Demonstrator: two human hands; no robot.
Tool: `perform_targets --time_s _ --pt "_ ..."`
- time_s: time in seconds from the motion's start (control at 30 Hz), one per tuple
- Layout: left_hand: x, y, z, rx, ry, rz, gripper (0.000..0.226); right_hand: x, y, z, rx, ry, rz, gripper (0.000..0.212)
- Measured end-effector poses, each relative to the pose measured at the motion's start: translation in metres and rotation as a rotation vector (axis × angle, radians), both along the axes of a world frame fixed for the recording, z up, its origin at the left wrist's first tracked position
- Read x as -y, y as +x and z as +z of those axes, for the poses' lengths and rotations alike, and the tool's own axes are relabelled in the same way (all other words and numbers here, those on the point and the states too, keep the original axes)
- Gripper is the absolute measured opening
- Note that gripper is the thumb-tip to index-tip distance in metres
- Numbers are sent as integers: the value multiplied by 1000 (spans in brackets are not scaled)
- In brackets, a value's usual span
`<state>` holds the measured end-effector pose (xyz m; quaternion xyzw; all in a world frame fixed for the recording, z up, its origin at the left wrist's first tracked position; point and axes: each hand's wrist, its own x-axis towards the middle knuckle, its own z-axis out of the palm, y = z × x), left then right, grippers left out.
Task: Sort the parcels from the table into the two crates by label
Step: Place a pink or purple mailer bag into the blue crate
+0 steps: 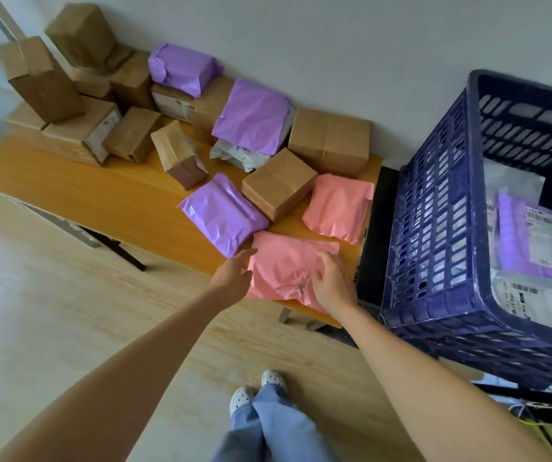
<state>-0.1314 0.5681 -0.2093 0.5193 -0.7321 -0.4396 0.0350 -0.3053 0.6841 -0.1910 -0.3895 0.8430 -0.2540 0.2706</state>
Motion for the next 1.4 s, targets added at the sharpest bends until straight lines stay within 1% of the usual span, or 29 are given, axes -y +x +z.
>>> perform_targets --time_s 0.17,0.27,0.37,0.57,0.73,0.8,0.87,0.93,1.1,1.23,1.4 --pt "-4 -11 -13 38 22 -8 54 -5 -11 -16 11 40 -38 47" --pt "-5 -16 -20 56 66 5 59 -2 -20 -22 144 66 -118 54" --pt "-8 -18 -25 70 145 6 78 1 -24 -26 276 86 -195 57" --pt "-16 -19 -24 75 189 -7 89 5 -31 -31 387 70 -271 49" --pt "-22 -16 -16 13 239 23 94 2 -36 -23 382 63 -282 43" --pt "-20 -15 -12 40 201 6 94 2 -38 -15 374 50 -299 37" --pt "-18 -16 -2 137 122 -51 91 3 -39 -4 387 17 -313 33" --pt "-16 -18 11 182 71 -84 91 4 -38 7 408 -35 -332 31" --pt "-4 -18 42 170 -39 -187 90 5 -34 39 393 -153 -416 23" --pt "7 -16 67 174 -137 -267 86 4 -25 68 387 -234 -479 25" --pt "20 -1 89 154 -250 -352 94 6 -12 101 419 -308 -556 21"
